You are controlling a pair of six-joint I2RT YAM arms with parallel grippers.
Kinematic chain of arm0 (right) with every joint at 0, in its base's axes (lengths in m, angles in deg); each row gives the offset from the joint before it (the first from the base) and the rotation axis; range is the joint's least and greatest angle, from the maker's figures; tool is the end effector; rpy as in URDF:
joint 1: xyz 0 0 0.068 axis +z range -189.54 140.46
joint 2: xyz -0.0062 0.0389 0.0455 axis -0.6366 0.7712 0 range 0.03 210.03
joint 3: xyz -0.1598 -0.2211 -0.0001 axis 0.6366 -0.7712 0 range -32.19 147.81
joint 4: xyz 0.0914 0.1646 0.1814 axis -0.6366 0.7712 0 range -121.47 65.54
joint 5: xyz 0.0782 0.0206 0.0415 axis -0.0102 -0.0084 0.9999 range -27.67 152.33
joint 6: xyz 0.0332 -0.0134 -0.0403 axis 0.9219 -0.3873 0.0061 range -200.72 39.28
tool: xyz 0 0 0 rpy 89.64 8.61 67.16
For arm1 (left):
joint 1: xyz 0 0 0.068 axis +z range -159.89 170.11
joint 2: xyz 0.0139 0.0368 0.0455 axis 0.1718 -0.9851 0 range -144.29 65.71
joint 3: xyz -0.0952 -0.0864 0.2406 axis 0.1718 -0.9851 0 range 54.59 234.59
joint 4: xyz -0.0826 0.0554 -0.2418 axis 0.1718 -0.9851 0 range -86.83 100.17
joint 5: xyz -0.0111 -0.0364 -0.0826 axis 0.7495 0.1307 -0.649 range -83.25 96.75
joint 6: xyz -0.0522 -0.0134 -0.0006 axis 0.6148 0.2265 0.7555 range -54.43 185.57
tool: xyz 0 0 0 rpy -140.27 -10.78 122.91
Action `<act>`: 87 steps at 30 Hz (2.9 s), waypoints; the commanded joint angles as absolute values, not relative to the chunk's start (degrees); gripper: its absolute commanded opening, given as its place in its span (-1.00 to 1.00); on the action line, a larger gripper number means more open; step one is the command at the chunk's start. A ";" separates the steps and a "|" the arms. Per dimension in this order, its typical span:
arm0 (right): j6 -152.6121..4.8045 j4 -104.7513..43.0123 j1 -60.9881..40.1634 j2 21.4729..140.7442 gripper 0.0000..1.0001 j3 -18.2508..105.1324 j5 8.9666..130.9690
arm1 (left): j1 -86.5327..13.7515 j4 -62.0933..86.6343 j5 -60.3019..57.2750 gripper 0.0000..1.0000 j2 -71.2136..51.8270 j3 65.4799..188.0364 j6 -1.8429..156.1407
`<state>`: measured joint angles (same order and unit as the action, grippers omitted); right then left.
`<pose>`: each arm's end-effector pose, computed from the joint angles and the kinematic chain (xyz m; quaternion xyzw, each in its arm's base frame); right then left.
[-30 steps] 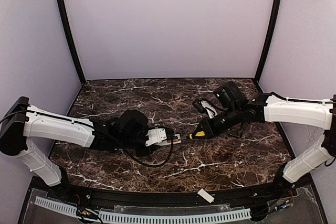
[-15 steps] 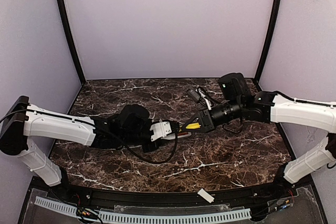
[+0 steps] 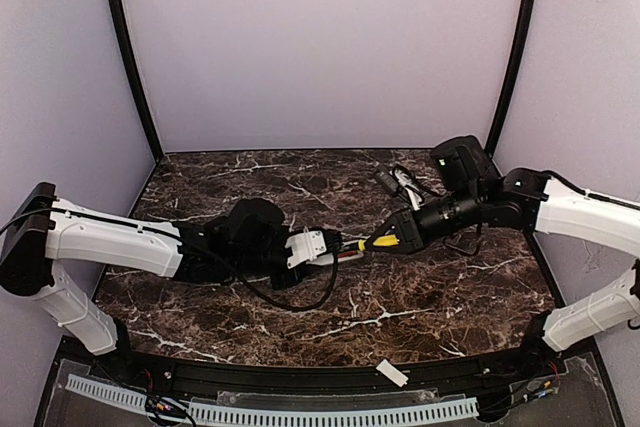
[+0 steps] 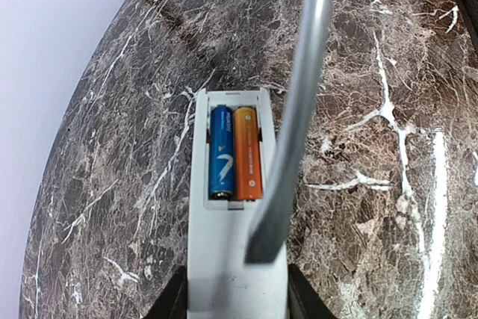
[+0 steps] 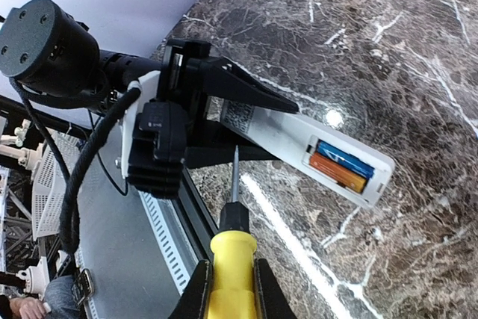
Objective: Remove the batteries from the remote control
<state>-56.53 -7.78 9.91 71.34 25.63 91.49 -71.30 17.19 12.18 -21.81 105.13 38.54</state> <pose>0.1632 0.2175 0.3014 -0.2988 0.8213 0.4385 0.2095 0.1633 -0.2928 0.2231 0.5862 0.6364 -0.1085 0.4896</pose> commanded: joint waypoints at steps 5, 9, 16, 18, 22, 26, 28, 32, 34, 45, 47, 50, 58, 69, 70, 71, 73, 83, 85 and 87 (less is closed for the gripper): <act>-57.41 4.64 9.75 69.36 -1.00 29.95 80.47 | -71.50 17.48 12.11 -0.99 -21.65 105.89 38.42; -57.43 7.59 9.77 71.16 -1.00 32.42 77.22 | -71.50 17.38 12.16 -0.99 -21.74 106.00 38.55; -57.49 9.31 9.77 74.92 -1.00 34.55 74.74 | -71.50 17.37 12.28 -0.99 -21.76 106.00 38.52; -57.64 9.57 9.85 75.55 -1.00 34.67 74.44 | -71.50 17.37 12.28 -0.99 -21.82 106.01 38.55; -57.69 10.21 10.07 76.05 -1.00 34.99 73.67 | -71.51 17.37 12.28 -0.99 -21.83 106.01 38.58; -57.78 11.04 10.21 76.05 -1.00 35.30 72.65 | -71.56 17.37 12.28 -0.99 -21.83 106.07 38.57; -57.78 11.29 10.21 75.97 -1.00 35.40 72.43 | -71.51 17.30 12.28 -0.99 -21.87 106.09 38.52; -57.86 11.25 10.28 76.32 -1.00 35.44 72.49 | -71.50 17.37 12.28 -0.99 -21.82 106.05 38.51; -58.00 11.26 10.34 76.69 -1.00 35.59 72.62 | -71.50 17.37 12.28 -0.99 -21.83 106.07 38.51; -58.39 11.08 12.36 79.75 -1.00 37.22 72.13 | -71.50 17.37 12.30 -0.99 -21.82 105.98 38.56; -58.41 11.13 12.85 80.93 -1.00 37.92 71.58 | -71.50 17.37 12.29 -0.99 -21.81 106.00 38.58; -58.20 11.06 13.46 82.43 -1.00 38.98 70.40 | -71.50 17.37 12.24 -0.99 -21.74 105.96 38.57; -56.86 10.57 14.38 86.28 -1.00 42.71 66.94 | -71.50 17.37 12.15 -0.99 -21.65 105.92 38.47; -57.95 7.44 16.57 90.64 -1.00 43.86 71.13 | -71.50 17.54 11.98 -0.99 -21.34 105.59 38.47; -58.10 6.07 16.53 90.02 -1.00 42.95 72.04 | -71.50 17.61 11.99 -0.99 -21.32 105.58 38.44; -58.13 4.45 16.49 89.17 -1.00 41.77 72.86 | -71.50 17.63 11.96 -0.99 -21.26 105.57 38.46; -58.13 0.60 15.73 87.22 -1.00 38.92 75.69 | -71.50 17.70 11.94 -0.99 -21.16 105.45 38.43; -58.06 -16.47 11.80 78.17 -1.00 26.08 92.75 | -71.50 19.38 11.00 -0.99 -19.15 103.42 38.16; -57.75 -18.82 10.75 77.65 -1.00 24.68 95.28 | -71.50 19.39 10.83 -0.99 -18.94 103.23 38.10; -57.55 -20.45 10.07 77.30 -1.00 23.61 97.15 | -71.52 19.46 10.80 -0.99 -18.91 103.20 38.08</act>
<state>-57.52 -5.29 9.80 79.23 24.67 81.20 -70.93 11.71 13.18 -21.07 103.01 38.15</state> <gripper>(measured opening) 0.136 0.354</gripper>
